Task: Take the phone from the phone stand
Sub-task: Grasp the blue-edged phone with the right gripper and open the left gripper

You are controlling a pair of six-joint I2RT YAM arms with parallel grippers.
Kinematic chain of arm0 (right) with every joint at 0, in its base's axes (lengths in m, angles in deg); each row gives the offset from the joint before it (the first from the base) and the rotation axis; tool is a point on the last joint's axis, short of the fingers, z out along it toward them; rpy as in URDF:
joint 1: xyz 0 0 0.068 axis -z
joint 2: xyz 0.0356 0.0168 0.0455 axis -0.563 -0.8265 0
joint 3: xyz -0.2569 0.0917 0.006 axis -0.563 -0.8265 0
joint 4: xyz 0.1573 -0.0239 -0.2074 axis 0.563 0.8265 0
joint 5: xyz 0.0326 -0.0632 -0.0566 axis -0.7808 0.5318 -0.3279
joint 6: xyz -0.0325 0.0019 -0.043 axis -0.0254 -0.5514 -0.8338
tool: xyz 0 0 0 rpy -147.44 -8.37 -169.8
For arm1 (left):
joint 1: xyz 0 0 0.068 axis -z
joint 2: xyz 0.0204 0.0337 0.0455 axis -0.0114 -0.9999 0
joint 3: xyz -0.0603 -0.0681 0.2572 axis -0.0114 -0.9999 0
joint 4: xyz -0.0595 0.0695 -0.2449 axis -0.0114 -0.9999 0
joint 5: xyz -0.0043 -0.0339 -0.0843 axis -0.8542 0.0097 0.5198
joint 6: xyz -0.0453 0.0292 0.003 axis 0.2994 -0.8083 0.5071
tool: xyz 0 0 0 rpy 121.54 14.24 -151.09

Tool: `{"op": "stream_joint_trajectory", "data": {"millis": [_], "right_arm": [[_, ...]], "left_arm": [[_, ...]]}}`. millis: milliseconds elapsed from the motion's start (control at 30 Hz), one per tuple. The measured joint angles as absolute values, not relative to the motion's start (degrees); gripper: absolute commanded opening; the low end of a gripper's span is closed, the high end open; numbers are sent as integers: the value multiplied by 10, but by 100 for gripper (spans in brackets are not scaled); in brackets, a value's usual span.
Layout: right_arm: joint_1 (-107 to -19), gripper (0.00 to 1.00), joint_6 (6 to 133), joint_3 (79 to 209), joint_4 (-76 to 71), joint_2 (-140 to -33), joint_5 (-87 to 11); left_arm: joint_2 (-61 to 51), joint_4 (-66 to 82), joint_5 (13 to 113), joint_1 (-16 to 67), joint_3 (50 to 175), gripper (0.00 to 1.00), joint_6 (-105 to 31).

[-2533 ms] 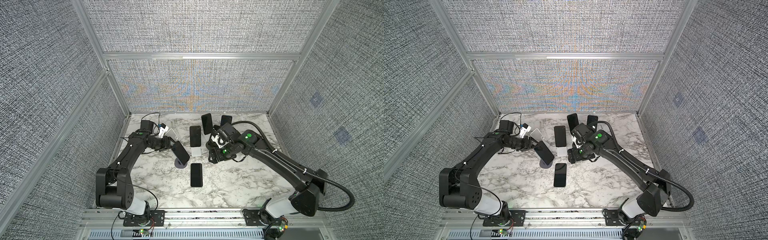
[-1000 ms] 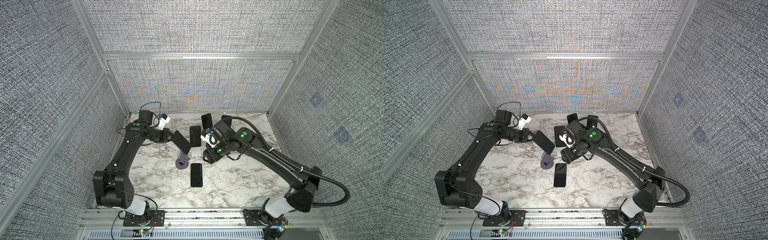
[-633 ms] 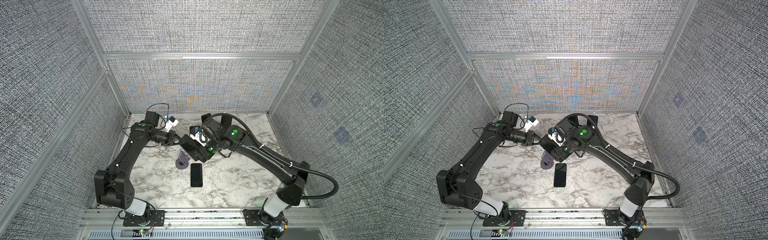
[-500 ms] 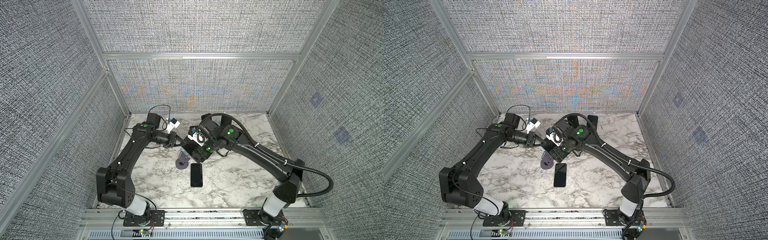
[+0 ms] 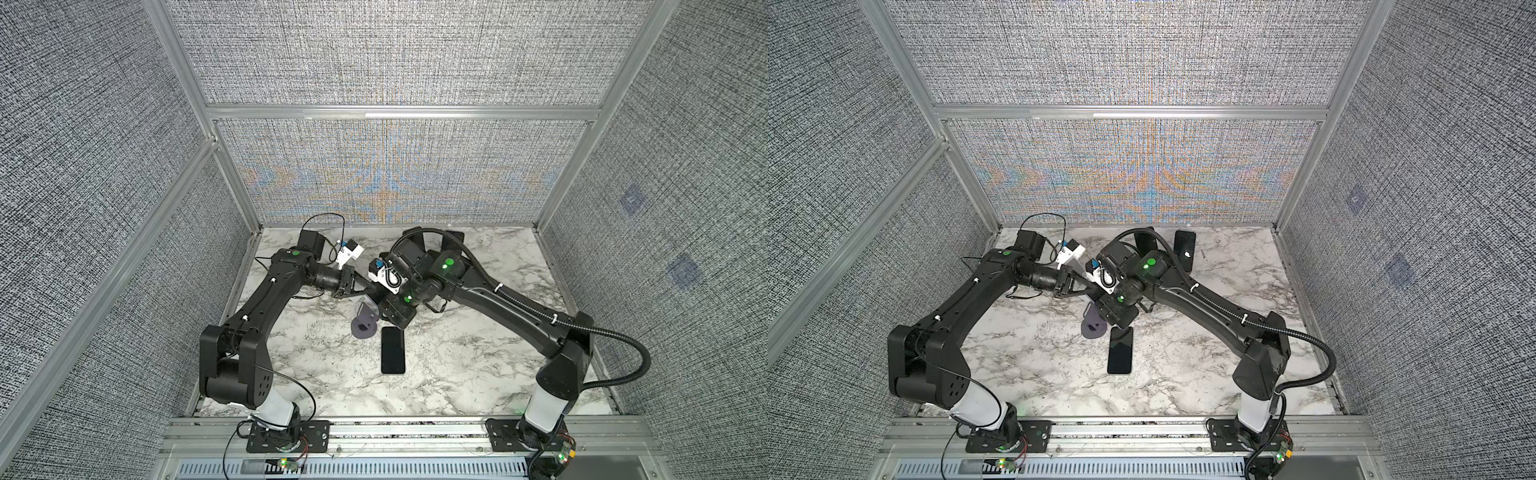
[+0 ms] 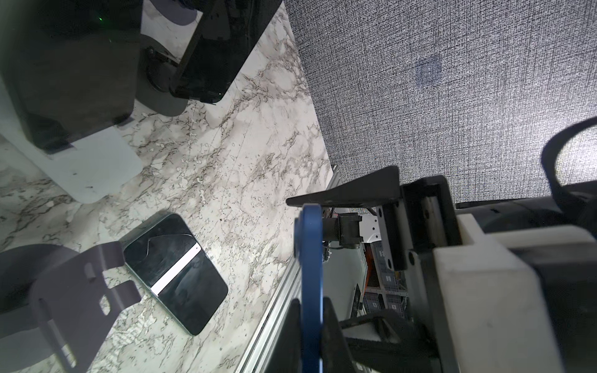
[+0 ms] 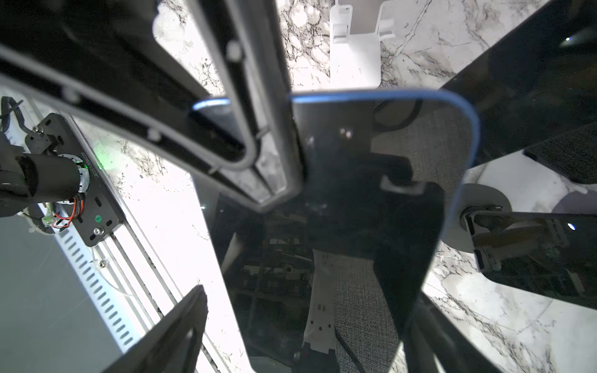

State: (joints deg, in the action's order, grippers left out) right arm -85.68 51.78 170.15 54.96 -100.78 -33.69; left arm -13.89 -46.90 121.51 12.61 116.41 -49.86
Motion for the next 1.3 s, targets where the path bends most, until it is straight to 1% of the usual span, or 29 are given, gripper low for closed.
{"op": "stream_joint_trajectory", "data": {"millis": [200, 333, 467, 633, 833, 1033, 1300], "right_arm": [[-858, 75, 522, 1699, 538, -1011, -336], [-860, 68, 524, 1696, 531, -1012, -325], [-860, 58, 527, 1694, 529, -1013, -317], [-861, 50, 537, 1694, 529, -1015, -309], [-863, 47, 548, 1689, 525, -1015, -303], [-862, 45, 558, 1681, 513, -1015, -301], [-861, 42, 579, 1661, 500, -1007, -298]], "left_arm": [[-139, -459, 1226, 128, 1151, 0, -502], [-139, -457, 1227, 128, 1149, 0, -502], [-139, -450, 1227, 128, 1148, 0, -502], [-142, -443, 1226, 128, 1145, 0, -502], [-148, -439, 1227, 128, 1145, 0, -502], [-152, -422, 1227, 129, 1143, 12, -495], [-158, -408, 1243, 129, 1142, 22, -476]]}}
